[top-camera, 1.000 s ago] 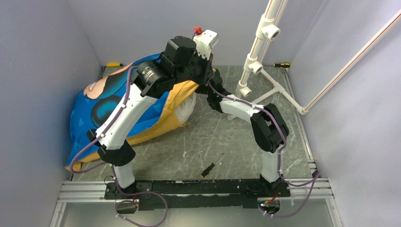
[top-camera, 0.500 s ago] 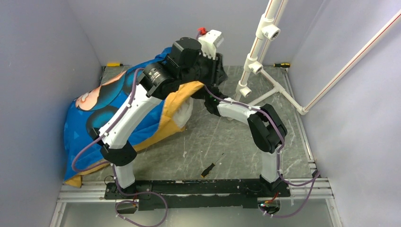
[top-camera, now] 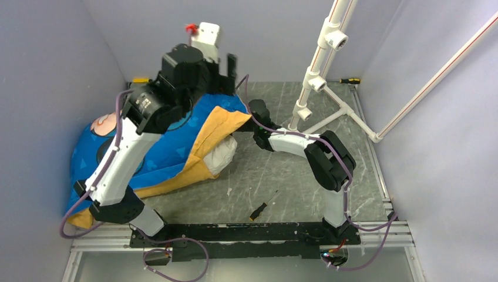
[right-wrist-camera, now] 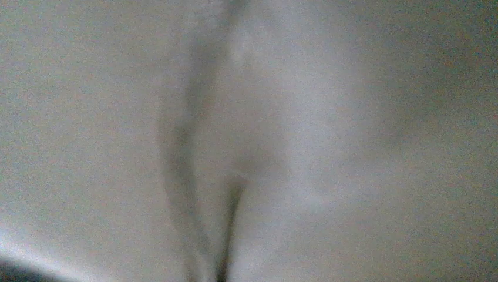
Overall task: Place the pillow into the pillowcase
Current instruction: Stuff the pillow into the pillowcase.
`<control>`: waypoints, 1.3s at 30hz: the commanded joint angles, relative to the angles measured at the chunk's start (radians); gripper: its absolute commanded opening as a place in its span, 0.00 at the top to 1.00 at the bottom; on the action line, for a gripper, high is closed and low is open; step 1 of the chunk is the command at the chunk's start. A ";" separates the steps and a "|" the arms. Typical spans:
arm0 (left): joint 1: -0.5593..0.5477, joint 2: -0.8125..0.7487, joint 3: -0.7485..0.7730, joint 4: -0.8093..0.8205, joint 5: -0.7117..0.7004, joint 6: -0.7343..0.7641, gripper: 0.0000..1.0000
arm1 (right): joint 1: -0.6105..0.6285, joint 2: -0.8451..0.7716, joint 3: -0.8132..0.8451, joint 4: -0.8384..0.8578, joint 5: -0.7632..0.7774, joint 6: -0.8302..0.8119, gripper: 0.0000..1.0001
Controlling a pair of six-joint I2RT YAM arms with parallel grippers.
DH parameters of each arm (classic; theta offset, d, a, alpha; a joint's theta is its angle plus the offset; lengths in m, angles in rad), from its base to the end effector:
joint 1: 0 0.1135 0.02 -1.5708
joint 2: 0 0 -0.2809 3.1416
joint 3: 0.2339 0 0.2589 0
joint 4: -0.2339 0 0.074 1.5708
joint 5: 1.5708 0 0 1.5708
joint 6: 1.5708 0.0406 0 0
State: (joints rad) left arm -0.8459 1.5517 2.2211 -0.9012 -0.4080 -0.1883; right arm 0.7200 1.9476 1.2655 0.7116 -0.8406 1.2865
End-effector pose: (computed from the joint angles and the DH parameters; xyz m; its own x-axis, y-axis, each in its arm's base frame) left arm 0.1998 -0.2013 0.5721 -0.2303 0.0009 -0.9731 0.3950 0.9140 -0.0926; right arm 0.3242 0.3246 0.2655 -0.9534 0.0155 -0.3015 -0.3017 -0.0157 0.9533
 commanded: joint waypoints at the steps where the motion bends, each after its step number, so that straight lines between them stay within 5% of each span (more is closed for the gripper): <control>1: 0.198 0.078 0.045 -0.155 -0.149 -0.118 0.01 | 0.025 -0.036 0.002 0.132 -0.037 0.012 1.00; 7: 0.378 0.243 0.161 -0.276 0.116 -0.239 0.01 | 0.025 -0.048 0.000 0.105 -0.050 -0.011 1.00; 16: 0.429 0.355 0.091 -0.153 0.380 -0.212 0.05 | 0.025 -0.026 0.029 0.087 -0.085 -0.014 1.00; 18: 0.432 0.370 0.089 -0.115 0.413 -0.179 0.39 | 0.026 -0.022 0.035 0.087 -0.094 -0.015 1.00; 20: 0.432 0.372 0.085 -0.068 0.460 -0.129 0.96 | 0.024 -0.022 0.035 0.098 -0.099 -0.011 1.00; 21: 0.432 0.369 0.081 -0.037 0.481 -0.112 1.00 | 0.020 -0.025 0.033 0.107 -0.099 -0.007 1.00; 30: 0.430 0.220 0.019 0.312 0.731 -0.246 1.00 | -0.070 -0.082 0.056 0.254 -0.087 0.071 1.00; 39: 0.381 0.289 0.299 0.260 0.990 -0.330 1.00 | -0.113 -0.023 0.135 0.413 -0.112 0.175 1.00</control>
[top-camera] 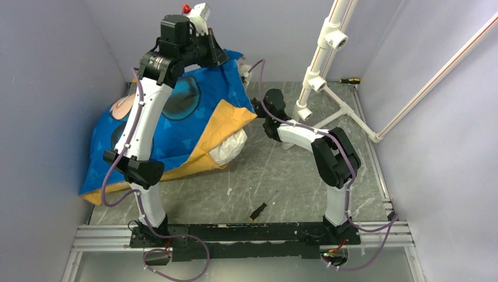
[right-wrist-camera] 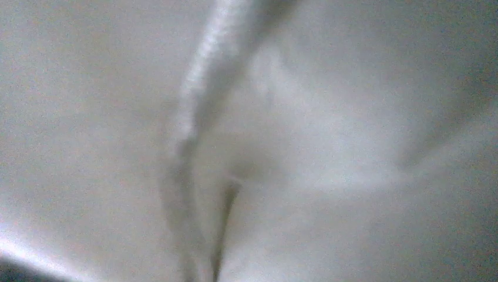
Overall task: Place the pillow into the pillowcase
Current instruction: Stuff the pillow into the pillowcase.
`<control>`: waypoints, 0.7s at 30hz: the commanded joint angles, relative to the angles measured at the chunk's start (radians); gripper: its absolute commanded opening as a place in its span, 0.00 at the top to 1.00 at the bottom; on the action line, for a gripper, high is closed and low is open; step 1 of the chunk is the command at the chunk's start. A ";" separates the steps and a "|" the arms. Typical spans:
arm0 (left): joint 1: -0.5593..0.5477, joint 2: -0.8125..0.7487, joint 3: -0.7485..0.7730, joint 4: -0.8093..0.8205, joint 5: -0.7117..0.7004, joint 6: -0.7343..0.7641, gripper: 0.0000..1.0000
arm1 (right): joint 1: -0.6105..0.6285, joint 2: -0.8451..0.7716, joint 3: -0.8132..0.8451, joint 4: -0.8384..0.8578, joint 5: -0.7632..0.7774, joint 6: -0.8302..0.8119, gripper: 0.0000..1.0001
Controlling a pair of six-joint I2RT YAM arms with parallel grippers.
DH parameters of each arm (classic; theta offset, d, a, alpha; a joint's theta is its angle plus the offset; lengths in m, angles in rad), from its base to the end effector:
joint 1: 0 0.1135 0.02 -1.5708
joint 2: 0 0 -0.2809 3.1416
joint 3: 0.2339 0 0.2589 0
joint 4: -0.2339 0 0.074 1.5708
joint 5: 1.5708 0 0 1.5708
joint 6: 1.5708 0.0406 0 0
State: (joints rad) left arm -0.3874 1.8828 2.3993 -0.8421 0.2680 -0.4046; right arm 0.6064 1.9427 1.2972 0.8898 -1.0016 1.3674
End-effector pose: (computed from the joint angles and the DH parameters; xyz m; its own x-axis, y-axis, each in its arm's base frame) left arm 0.3689 -0.1621 0.5212 -0.5071 -0.2031 -0.8376 0.4318 0.7812 -0.4508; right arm 0.3522 0.2859 0.2948 -0.9184 0.0054 -0.3955 -0.3924 -0.1396 0.9092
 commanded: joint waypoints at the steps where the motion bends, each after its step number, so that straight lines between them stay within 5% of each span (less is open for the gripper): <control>1: -0.080 -0.047 0.114 0.223 0.331 -0.142 1.00 | -0.001 -0.004 0.114 0.235 0.038 0.106 1.00; 4: -0.113 -0.067 0.076 0.366 0.390 -0.242 1.00 | 0.002 0.030 0.158 0.213 0.011 0.090 1.00; 10: -0.236 -0.016 0.187 0.381 0.339 -0.287 1.00 | 0.003 0.059 0.236 0.047 0.066 -0.005 1.00; 21: -0.451 -0.079 0.173 0.368 0.102 -0.136 1.00 | 0.004 0.076 0.234 -0.307 0.282 -0.139 1.00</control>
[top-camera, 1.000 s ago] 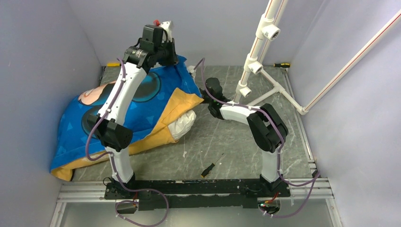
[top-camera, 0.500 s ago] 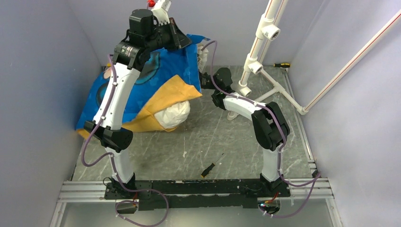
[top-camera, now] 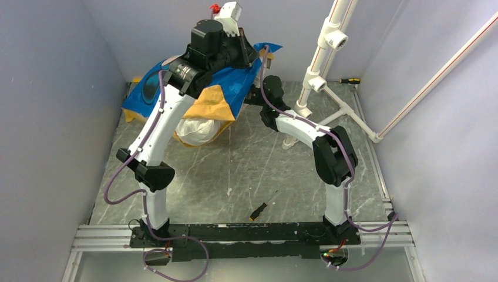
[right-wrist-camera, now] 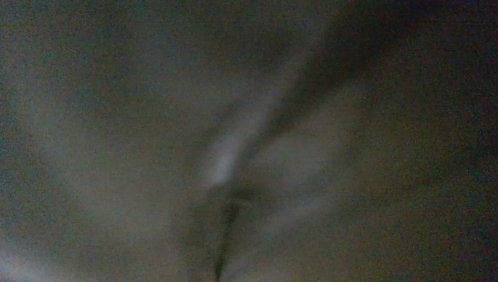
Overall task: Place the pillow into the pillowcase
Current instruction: Stuff the pillow into the pillowcase.
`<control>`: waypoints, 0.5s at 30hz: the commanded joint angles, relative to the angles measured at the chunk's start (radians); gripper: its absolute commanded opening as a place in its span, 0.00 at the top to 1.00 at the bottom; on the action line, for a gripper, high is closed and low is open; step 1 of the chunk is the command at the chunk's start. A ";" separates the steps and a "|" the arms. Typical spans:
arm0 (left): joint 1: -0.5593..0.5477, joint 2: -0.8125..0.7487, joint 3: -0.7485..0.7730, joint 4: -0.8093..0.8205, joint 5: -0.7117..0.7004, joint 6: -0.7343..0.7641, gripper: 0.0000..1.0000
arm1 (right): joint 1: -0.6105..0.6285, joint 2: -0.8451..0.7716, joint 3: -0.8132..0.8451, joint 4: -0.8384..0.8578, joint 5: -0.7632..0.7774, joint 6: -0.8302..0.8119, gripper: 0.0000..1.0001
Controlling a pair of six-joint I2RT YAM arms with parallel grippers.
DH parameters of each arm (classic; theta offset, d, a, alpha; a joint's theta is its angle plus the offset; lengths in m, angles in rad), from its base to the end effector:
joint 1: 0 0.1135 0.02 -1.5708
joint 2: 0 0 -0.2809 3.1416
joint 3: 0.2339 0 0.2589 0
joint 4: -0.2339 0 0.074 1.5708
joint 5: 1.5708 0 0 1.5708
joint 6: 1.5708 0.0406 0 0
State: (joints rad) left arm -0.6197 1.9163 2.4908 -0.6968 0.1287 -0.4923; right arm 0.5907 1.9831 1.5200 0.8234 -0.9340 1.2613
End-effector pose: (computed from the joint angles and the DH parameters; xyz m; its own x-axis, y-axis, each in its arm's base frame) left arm 0.3286 -0.2408 0.5511 -0.4088 -0.2842 -0.8673 0.5520 0.6797 -0.4829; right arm 0.3776 0.2925 0.3466 -0.8215 0.1311 -0.5550 -0.5701 -0.1642 0.8050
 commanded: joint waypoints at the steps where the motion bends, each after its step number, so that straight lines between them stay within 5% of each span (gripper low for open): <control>1: -0.225 -0.115 0.089 0.224 0.233 -0.037 1.00 | 0.020 0.036 -0.004 -0.267 0.243 -0.045 1.00; 5: -0.246 -0.155 0.068 0.225 0.181 0.015 1.00 | 0.018 0.040 -0.055 -0.359 0.300 -0.082 1.00; 10: -0.245 -0.237 -0.005 0.069 0.025 0.147 1.00 | 0.003 0.044 -0.112 -0.155 0.256 0.040 1.00; 11: -0.245 -0.259 -0.019 0.021 -0.025 0.202 0.90 | 0.002 0.045 -0.109 -0.124 0.239 0.063 1.00; 13: -0.246 -0.302 -0.046 -0.104 -0.120 0.306 0.44 | 0.001 0.043 -0.096 -0.089 0.213 0.105 1.00; 15: -0.245 -0.334 -0.068 -0.229 -0.217 0.401 0.19 | 0.001 0.039 -0.095 -0.049 0.200 0.152 1.00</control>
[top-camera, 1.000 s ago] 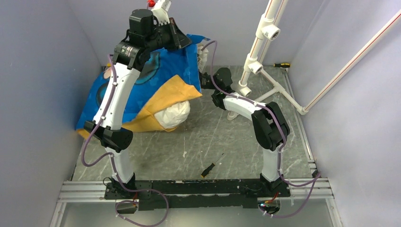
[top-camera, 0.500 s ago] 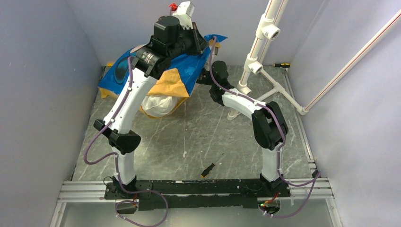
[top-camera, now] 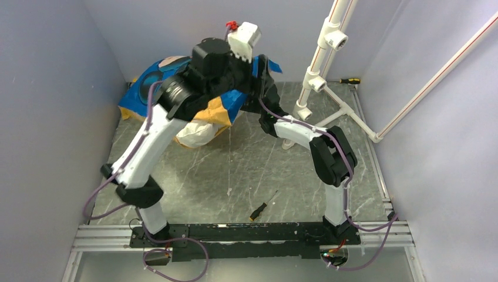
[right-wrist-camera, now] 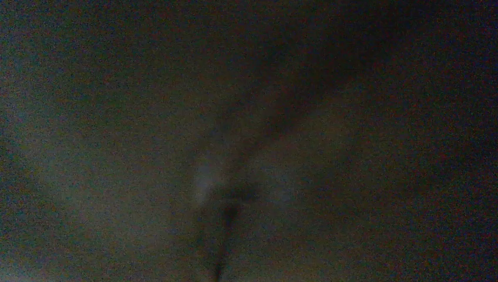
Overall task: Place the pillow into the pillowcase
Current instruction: Stuff the pillow into the pillowcase.
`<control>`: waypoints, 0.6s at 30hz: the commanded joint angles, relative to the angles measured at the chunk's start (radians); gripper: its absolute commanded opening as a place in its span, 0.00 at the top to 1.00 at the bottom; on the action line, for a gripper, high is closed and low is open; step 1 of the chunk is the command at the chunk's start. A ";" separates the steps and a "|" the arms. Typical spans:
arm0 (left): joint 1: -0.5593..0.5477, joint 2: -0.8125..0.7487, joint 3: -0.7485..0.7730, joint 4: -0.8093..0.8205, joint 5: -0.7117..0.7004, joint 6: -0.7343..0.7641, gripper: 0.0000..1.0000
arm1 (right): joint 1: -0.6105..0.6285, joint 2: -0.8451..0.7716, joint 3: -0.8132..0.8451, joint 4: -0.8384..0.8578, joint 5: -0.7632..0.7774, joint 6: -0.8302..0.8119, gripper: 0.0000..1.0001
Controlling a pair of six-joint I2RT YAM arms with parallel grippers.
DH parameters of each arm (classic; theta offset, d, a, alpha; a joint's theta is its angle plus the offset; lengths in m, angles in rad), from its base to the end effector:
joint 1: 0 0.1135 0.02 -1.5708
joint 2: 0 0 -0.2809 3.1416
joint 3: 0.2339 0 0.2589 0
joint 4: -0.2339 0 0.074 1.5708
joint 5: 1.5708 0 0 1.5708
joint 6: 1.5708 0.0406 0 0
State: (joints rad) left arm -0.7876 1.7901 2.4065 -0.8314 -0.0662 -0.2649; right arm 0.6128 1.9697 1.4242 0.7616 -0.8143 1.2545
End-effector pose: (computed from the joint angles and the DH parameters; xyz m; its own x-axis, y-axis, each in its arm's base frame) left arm 0.2586 -0.2559 0.5578 -0.3185 -0.0504 -0.9466 0.5990 0.7632 -0.2422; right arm 0.3716 0.2974 0.3148 -0.8729 0.1837 -0.4520 -0.4702 -0.0696 0.8798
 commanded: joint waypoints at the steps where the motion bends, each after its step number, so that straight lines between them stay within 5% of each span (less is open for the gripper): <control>1: -0.076 -0.228 0.003 -0.157 -0.046 0.219 0.14 | -0.021 0.050 -0.002 0.033 0.074 0.189 1.00; 7: -0.078 -0.359 -0.255 -0.344 -0.086 0.415 0.01 | -0.023 0.044 -0.006 0.075 0.047 0.258 1.00; 11: -0.078 -0.410 -0.454 -0.289 -0.129 0.475 0.01 | -0.021 0.037 -0.001 0.071 0.024 0.267 1.00; 18: -0.079 -0.379 -0.555 -0.127 -0.249 0.565 0.01 | -0.021 0.014 -0.030 0.073 0.008 0.268 1.00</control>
State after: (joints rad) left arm -0.8642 1.4281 1.8744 -1.0695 -0.2367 0.2096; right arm 0.5858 2.0048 1.3994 0.7998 -0.8238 1.4521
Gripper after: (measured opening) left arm 0.994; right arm 0.070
